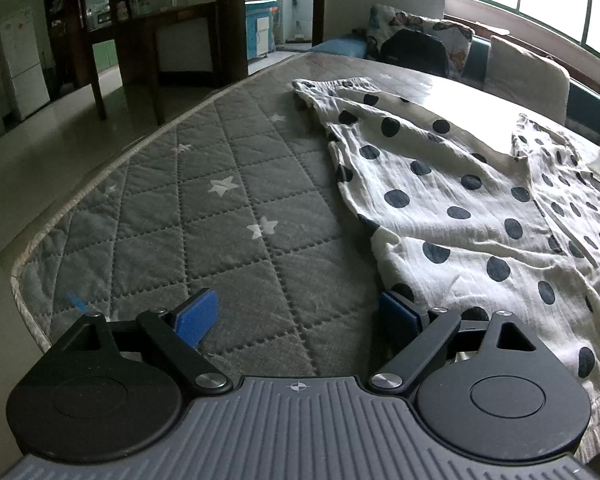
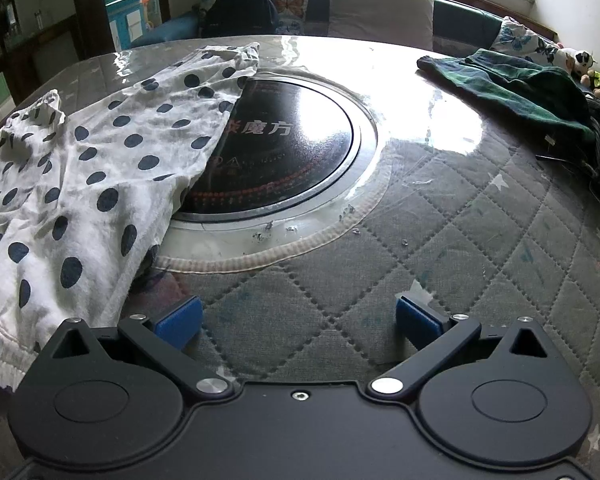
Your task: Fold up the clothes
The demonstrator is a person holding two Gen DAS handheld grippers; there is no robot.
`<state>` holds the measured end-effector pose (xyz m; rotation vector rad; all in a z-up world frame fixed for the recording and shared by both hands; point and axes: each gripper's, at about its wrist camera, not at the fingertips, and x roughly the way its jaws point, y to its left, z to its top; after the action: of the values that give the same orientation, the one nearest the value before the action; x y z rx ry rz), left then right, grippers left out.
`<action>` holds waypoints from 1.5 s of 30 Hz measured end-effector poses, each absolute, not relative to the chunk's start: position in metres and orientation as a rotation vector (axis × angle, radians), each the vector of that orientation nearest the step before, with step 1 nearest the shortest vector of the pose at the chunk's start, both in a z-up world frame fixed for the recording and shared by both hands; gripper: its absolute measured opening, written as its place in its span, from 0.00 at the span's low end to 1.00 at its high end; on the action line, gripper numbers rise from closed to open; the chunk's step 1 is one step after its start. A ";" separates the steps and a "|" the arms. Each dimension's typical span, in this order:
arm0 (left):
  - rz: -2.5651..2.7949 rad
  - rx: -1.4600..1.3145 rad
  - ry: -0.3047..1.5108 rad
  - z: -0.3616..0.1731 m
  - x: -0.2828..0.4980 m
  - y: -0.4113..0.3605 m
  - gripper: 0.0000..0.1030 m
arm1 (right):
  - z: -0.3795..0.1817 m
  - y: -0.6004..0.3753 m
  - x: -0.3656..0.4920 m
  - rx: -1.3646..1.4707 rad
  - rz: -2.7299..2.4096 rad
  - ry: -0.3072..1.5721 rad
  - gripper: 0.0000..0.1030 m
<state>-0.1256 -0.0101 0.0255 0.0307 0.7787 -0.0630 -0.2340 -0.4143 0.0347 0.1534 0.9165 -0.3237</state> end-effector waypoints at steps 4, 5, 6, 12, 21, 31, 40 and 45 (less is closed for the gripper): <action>-0.062 0.030 0.792 0.026 -0.123 -0.011 0.89 | 0.034 -0.414 -0.235 0.153 -0.324 0.916 1.00; -0.061 0.031 0.794 0.026 -0.122 -0.011 0.89 | 0.034 -0.414 -0.234 0.153 -0.324 0.917 1.00; -0.061 0.031 0.795 0.025 -0.122 -0.012 0.89 | 0.034 -0.414 -0.234 0.153 -0.323 0.918 1.00; -0.057 0.035 0.807 0.024 -0.118 -0.013 0.90 | 0.035 -0.415 -0.232 0.153 -0.323 0.928 1.00; -0.061 0.036 0.836 0.025 -0.114 -0.013 0.91 | 0.036 -0.416 -0.229 0.154 -0.322 0.938 1.00; -0.070 0.040 0.858 0.025 -0.110 -0.013 0.93 | 0.036 -0.416 -0.228 0.153 -0.320 0.946 1.00; -0.061 0.040 0.853 0.025 -0.114 -0.013 0.94 | 0.035 -0.416 -0.230 0.152 -0.318 0.935 1.00; -0.055 0.038 0.854 0.025 -0.114 -0.013 0.95 | 0.035 -0.416 -0.231 0.153 -0.319 0.933 1.00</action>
<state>-0.1142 -0.0134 0.0252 0.0384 0.8537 -0.0550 -0.2308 -0.4157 0.0351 0.1525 0.9328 -0.3190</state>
